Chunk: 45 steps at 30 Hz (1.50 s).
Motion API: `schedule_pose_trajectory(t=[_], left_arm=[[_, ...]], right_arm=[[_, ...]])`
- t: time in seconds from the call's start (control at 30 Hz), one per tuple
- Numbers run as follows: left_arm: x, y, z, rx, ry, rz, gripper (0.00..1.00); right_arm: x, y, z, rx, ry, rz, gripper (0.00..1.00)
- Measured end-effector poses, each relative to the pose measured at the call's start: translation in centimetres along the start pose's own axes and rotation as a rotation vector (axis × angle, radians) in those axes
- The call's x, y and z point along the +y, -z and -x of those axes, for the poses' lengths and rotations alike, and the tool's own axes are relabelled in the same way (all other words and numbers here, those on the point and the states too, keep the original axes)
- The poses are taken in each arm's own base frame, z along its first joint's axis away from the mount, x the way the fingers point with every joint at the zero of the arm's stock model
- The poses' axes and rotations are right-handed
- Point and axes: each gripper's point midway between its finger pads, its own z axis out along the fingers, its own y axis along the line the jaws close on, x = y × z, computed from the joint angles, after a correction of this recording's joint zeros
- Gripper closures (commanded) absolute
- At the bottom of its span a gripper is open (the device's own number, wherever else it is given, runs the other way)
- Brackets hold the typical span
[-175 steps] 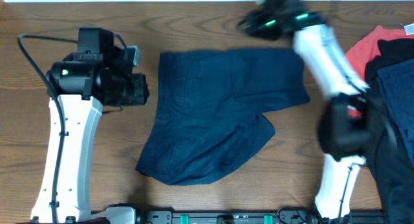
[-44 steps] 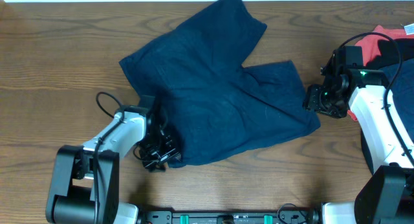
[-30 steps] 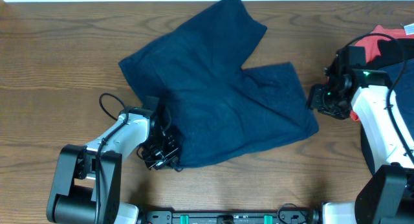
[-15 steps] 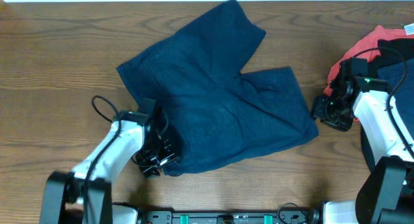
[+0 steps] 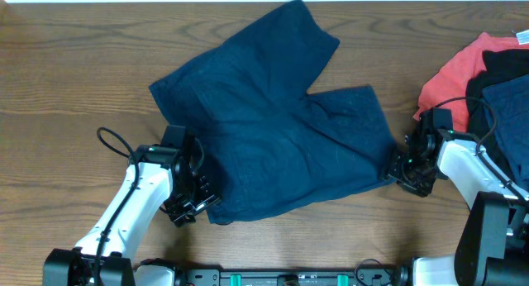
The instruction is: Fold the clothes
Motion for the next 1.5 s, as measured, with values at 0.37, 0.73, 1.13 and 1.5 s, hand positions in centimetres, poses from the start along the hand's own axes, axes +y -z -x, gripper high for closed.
schedule_pose_trajectory(t=[0.37,0.73,1.13,1.5], left_arm=[[0.3,0.1,-2.2,0.097,0.020,0.001,0.34],[-0.9,-0.7,-4.7,0.124,-0.053,0.053,0.40],[0.8,-4.3,-4.2,0.028,0.091,0.115,0.53],[1.0,-4.7,-3.7,0.011,0.138,0.096,0.73]], right_arm=[[2.0,1.2,-0.4,0.029,0.018,0.101,0.99],[6.7,6.9,1.1,-0.113,0.105,0.338,0.99],[7.4,7.1,1.0,-0.104,0.100,0.385,0.99],[7.5,7.2,1.0,-0.101,0.098,0.391,0.99]])
